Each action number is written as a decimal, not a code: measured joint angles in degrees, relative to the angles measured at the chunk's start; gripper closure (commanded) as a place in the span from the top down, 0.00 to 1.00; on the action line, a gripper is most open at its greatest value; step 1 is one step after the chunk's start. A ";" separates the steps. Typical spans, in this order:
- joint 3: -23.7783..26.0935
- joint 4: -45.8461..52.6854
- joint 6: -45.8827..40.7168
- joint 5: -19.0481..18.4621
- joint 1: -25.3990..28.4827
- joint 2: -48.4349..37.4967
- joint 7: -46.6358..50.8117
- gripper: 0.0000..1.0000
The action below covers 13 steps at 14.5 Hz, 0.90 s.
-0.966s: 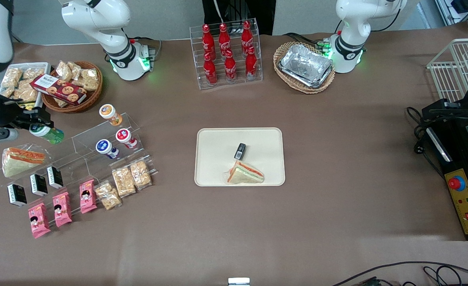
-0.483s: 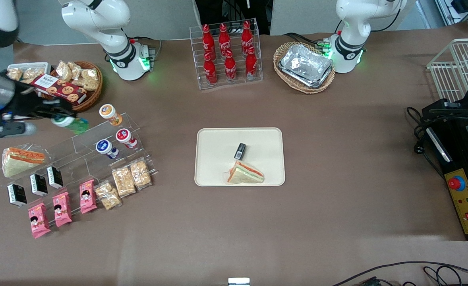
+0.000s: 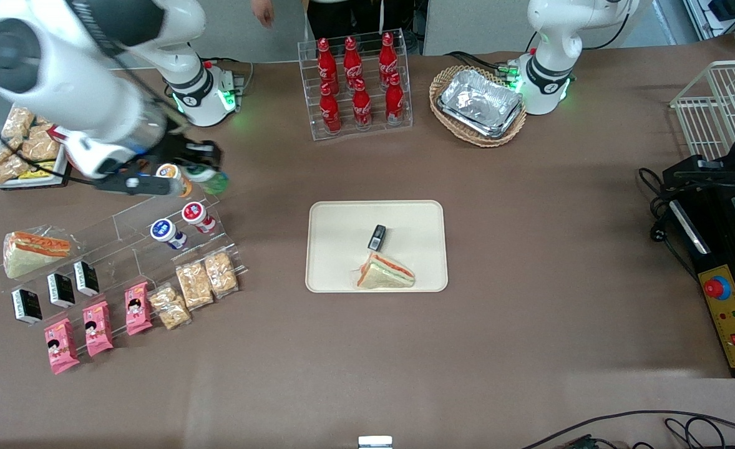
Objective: Place green gum on tray
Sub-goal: 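Carry the green gum bottle over the white tray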
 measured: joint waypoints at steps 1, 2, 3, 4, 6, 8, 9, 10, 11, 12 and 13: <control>0.07 -0.78 1.95 0.00 1.55 0.83 1.34 0.29; 0.10 -2.11 4.68 0.00 2.87 1.71 2.28 0.29; 0.12 -3.86 8.06 0.00 4.05 2.52 3.35 0.29; 0.12 -6.10 12.06 0.00 5.30 3.33 4.74 0.29; 0.13 -10.23 18.63 0.00 7.89 4.82 7.49 0.29; 0.14 -13.13 23.51 0.00 10.29 6.40 9.58 0.29; 0.16 -14.36 26.18 0.00 11.51 7.33 10.76 0.29; 0.15 -15.57 29.03 0.00 12.67 8.34 11.99 0.29; 0.15 -16.89 32.07 0.00 13.75 9.45 12.78 0.29; 0.14 -18.27 35.14 0.00 14.69 10.59 13.28 0.29; 0.15 -19.64 38.12 0.00 15.45 11.87 13.52 0.29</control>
